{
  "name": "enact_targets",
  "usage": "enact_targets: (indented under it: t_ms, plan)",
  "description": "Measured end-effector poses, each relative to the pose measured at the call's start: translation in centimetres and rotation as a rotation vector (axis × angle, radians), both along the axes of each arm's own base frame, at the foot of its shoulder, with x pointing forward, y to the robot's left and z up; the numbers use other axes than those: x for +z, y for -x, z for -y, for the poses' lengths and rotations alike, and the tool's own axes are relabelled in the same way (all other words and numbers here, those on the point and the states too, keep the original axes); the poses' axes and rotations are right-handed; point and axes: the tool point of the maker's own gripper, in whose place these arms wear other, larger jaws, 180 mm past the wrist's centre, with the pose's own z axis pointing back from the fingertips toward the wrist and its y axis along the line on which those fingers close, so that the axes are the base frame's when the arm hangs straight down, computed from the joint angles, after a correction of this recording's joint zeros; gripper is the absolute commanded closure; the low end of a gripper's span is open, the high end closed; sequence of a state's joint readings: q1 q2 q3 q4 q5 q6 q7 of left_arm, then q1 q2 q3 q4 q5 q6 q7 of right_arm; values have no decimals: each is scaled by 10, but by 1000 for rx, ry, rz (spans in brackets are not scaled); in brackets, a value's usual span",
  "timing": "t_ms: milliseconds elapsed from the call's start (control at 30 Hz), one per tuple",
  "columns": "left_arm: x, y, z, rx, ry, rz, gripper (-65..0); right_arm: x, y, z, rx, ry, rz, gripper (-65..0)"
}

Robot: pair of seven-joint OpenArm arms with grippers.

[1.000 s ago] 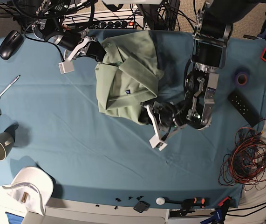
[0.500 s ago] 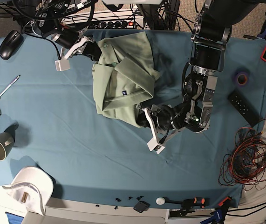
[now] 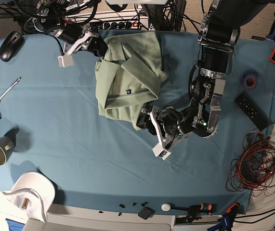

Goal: Fold the T-shirt properly
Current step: 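Lift and flip the shirt over with both grippers, collar side up, then release the shirt and reposition the left gripper beside the shirt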

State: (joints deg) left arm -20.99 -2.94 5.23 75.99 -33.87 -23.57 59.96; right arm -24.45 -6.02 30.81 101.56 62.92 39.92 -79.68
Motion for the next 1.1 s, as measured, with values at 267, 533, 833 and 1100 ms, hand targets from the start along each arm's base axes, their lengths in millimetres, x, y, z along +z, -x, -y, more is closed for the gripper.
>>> enact_targets:
  t_ms: [267, 533, 833, 1100]
  plan:
    - [-3, 6, 0, -20, -2, -36, -301, 19, -3, 25, -11, 123, 50, -164]
    - [-3, 7, -1, -21, -4, -38, -301, 71, -22, 71, -21, 399, 215, -164]
    - [-7, 12, 1, -23, 4, -47, -301, 91, -74, 109, -49, 636, 329, -207]
    - [-28, 34, 2, -31, 18, -87, -301, 57, -128, 84, 34, 426, 262, -207]
